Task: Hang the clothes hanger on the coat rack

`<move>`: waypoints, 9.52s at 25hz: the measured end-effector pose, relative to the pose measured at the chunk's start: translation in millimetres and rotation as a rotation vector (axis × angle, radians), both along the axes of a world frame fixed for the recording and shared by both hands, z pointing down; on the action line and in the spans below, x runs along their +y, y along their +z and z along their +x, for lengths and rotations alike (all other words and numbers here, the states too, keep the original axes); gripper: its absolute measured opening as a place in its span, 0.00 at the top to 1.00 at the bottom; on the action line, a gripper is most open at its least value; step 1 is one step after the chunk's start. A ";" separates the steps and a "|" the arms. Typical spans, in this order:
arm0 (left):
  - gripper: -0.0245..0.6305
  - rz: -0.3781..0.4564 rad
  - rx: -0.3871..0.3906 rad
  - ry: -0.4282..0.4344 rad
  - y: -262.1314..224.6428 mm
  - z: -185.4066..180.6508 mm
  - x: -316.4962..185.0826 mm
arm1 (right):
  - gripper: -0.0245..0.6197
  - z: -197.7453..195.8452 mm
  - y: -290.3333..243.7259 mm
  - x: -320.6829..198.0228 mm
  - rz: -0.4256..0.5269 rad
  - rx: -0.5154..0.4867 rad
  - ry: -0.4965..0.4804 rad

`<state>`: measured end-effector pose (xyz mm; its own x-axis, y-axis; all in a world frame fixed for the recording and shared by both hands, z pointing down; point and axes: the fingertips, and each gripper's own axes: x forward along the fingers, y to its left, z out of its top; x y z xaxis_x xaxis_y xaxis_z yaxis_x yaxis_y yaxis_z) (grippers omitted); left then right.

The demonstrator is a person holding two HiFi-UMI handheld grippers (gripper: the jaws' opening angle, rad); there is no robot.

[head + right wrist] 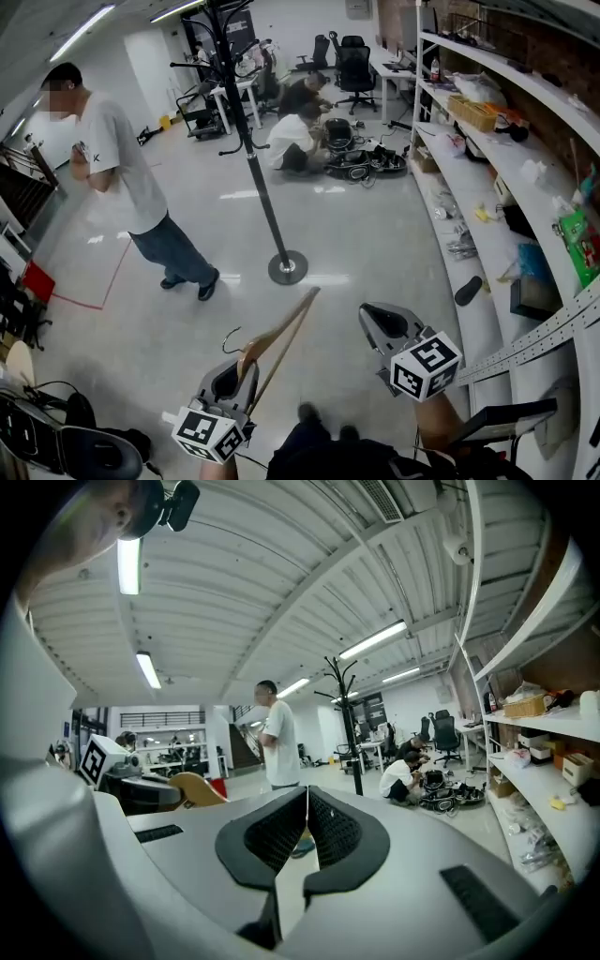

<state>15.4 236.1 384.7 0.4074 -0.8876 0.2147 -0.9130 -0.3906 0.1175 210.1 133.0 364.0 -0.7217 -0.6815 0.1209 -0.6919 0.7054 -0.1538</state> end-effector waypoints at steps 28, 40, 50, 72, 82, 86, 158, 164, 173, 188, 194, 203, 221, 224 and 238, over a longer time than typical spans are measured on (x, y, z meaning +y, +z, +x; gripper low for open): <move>0.88 0.037 0.092 0.079 19.9 -136.6 -355.2 | 0.95 -126.2 11.2 -335.9 0.005 0.093 0.075; 0.88 -0.037 0.044 0.062 31.6 -115.5 -503.0 | 0.95 -119.3 -8.4 -508.1 0.056 -0.006 0.001; 0.88 -0.046 0.007 0.069 61.8 -115.4 -572.3 | 0.95 -135.5 1.9 -556.1 0.055 0.008 -0.034; 0.88 -0.141 -0.029 0.135 160.9 -152.3 -740.8 | 0.95 -202.9 41.6 -649.2 -0.034 0.117 0.013; 0.88 -0.216 -0.058 0.142 202.6 -145.0 -766.1 | 0.95 -211.6 59.3 -658.2 -0.070 0.144 0.024; 0.88 -0.225 -0.065 0.142 211.0 -145.5 -771.8 | 0.95 -207.8 65.1 -662.1 -0.080 0.147 0.036; 0.96 0.072 0.154 0.062 37.1 -123.2 -609.1 | 0.95 -158.7 39.1 -581.6 -0.023 0.003 -0.154; 0.96 0.084 0.136 0.032 18.5 -123.0 -560.8 | 0.95 -162.2 36.2 -556.6 -0.040 0.014 -0.168; 0.96 0.158 0.142 0.012 -7.0 -181.7 -448.9 | 0.95 -211.4 26.0 -455.5 0.014 0.069 -0.151; 0.96 0.197 0.190 0.081 -38.2 -183.0 -286.7 | 0.95 -198.4 9.0 -263.7 0.012 0.098 -0.074; 0.96 0.194 0.197 0.116 -48.1 -98.9 -218.3 | 0.95 -133.4 3.4 -186.7 0.034 0.032 -0.083; 0.96 0.108 0.169 0.099 -28.3 17.9 -121.1 | 0.95 -23.6 28.3 -85.1 -0.011 0.050 -0.096; 0.96 0.094 0.182 0.036 -3.5 -29.0 79.2 | 0.95 -64.0 30.7 93.8 0.011 0.096 -0.097; 0.96 0.100 0.198 0.043 -0.4 -44.7 116.0 | 0.95 -67.5 33.5 138.0 -0.004 0.122 -0.063; 0.96 0.195 0.204 0.112 -32.4 -9.9 243.0 | 0.95 -35.4 7.4 279.4 0.038 0.090 -0.046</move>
<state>5.5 479.1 352.3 0.5221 -0.8514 -0.0513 -0.8284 -0.5204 0.2070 174.7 412.4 371.4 -0.7398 -0.6532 0.1613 -0.6685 0.7409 -0.0654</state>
